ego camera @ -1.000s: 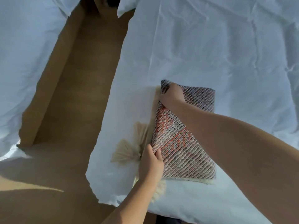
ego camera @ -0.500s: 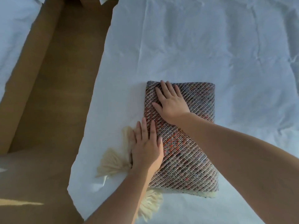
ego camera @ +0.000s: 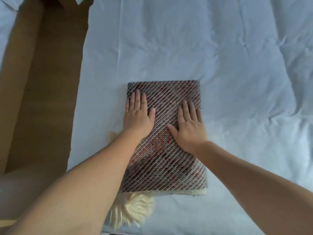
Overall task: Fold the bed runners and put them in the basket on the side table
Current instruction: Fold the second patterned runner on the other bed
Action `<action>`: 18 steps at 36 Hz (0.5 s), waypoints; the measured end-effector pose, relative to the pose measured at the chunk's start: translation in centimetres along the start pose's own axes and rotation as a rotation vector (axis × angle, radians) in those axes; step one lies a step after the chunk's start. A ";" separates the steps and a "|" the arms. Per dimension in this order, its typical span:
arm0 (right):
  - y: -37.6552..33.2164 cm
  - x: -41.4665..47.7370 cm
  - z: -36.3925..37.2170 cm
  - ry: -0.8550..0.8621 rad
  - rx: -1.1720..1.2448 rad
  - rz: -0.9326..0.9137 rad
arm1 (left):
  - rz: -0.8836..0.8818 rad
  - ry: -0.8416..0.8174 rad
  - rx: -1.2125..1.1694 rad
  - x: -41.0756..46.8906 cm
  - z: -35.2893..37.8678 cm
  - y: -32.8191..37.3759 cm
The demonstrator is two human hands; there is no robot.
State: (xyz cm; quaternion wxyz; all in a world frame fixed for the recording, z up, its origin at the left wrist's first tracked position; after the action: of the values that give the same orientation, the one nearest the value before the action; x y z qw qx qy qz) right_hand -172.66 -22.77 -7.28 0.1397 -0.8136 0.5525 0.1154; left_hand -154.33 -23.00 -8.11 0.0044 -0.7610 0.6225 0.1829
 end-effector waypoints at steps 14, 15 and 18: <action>-2.9 -14.4 6.6 -0.022 0.001 -0.075 | -0.007 -0.057 -0.006 -11.4 3.0 -0.3; -2.9 -14.9 6.7 -0.031 0.000 -0.083 | -0.017 -0.065 -0.017 -12.1 3.1 -0.3; -2.4 -14.5 6.1 0.008 0.058 -0.071 | -0.121 -0.067 -0.150 -12.8 2.6 -0.5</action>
State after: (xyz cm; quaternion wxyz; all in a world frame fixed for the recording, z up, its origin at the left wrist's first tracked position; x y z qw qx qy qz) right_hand -175.87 -7.16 -7.81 0.1654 -0.8287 0.5268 0.0911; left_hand -156.62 -10.19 -6.96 -0.0205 -0.7890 0.5593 0.2536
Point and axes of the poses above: each hand's wrist, its own x-axis towards the middle knuckle, its own z-axis out of the palm, y = z × x, the point moved 1 cm from there along x, towards the middle knuckle, and after that the axes turned 6 degrees about -x, right-handed, at the moved point
